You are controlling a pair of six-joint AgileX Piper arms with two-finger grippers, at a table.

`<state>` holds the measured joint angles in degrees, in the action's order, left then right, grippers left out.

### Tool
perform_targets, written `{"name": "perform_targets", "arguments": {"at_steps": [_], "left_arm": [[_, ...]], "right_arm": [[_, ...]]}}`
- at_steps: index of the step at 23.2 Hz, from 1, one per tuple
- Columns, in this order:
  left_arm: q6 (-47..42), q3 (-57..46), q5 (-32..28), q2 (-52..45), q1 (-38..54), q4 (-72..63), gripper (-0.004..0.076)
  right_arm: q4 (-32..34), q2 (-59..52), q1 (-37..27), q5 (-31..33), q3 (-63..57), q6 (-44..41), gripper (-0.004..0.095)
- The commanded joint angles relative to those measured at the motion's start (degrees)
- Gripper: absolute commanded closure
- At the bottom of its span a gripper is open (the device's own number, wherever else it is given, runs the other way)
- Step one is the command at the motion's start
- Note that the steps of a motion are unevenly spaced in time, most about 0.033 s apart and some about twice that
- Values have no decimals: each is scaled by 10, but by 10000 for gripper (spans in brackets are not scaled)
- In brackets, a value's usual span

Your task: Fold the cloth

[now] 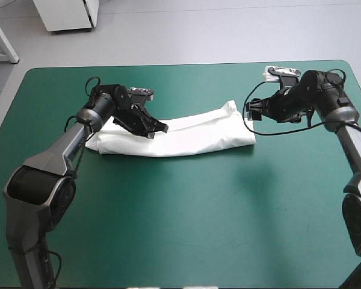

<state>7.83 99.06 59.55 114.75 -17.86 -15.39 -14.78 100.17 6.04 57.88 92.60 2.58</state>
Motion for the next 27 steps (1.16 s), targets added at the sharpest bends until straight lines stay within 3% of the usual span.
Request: {"name": "perform_targets", "arguments": {"at_steps": [1,10,16,18,20,24,27], "left_arm": [[-2,11,-27,-17,-17,-18,733],[-2,11,-42,44,-33,-22,733],[-2,11,-39,60,-33,-25,733],[-2,11,-40,60,-33,-34,733],[-2,11,-40,61,-33,-35,733],[-2,11,-39,63,-38,-42,733],[-2,11,-43,63,-45,-39,733]], "right_arm": [[-29,3,-8,-4,13,23,144],[-96,89,-8,-19,15,71,144],[-188,148,-8,-47,15,116,171],[-216,161,-5,-51,15,128,241],[-220,164,3,-54,15,136,379],[-241,159,7,-54,15,163,908],[-243,137,7,-54,15,161,923]]}}
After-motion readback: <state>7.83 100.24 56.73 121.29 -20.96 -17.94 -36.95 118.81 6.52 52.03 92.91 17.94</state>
